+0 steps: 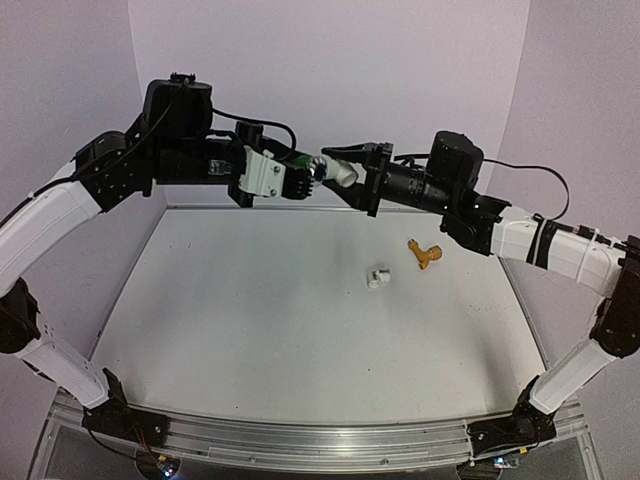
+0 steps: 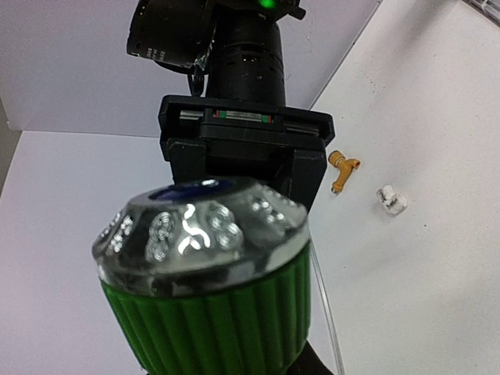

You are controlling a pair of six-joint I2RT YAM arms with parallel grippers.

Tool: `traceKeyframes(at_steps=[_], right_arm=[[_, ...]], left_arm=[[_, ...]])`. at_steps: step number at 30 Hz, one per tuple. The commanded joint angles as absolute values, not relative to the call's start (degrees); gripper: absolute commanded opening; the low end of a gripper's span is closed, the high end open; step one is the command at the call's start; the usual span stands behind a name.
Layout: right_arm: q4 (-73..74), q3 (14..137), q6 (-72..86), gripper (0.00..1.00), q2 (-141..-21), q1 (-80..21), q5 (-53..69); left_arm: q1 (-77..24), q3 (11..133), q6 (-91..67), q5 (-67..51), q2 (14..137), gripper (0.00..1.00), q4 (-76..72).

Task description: Install the water faucets

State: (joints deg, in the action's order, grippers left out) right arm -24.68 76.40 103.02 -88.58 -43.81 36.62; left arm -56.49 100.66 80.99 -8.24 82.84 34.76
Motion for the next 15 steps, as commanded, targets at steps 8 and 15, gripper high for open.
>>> traceKeyframes(at_steps=[8,15], right_arm=[[-17.8,64.4,74.6,0.98,-77.1,-38.9,28.0],[-16.7,60.9,60.0,0.98,-72.2,-37.7,35.1]], left_arm=[[-49.6,94.5,43.5,-17.0,79.6,0.0,23.9],[-48.8,78.1,6.7,-8.7,69.9,0.0,0.6]])
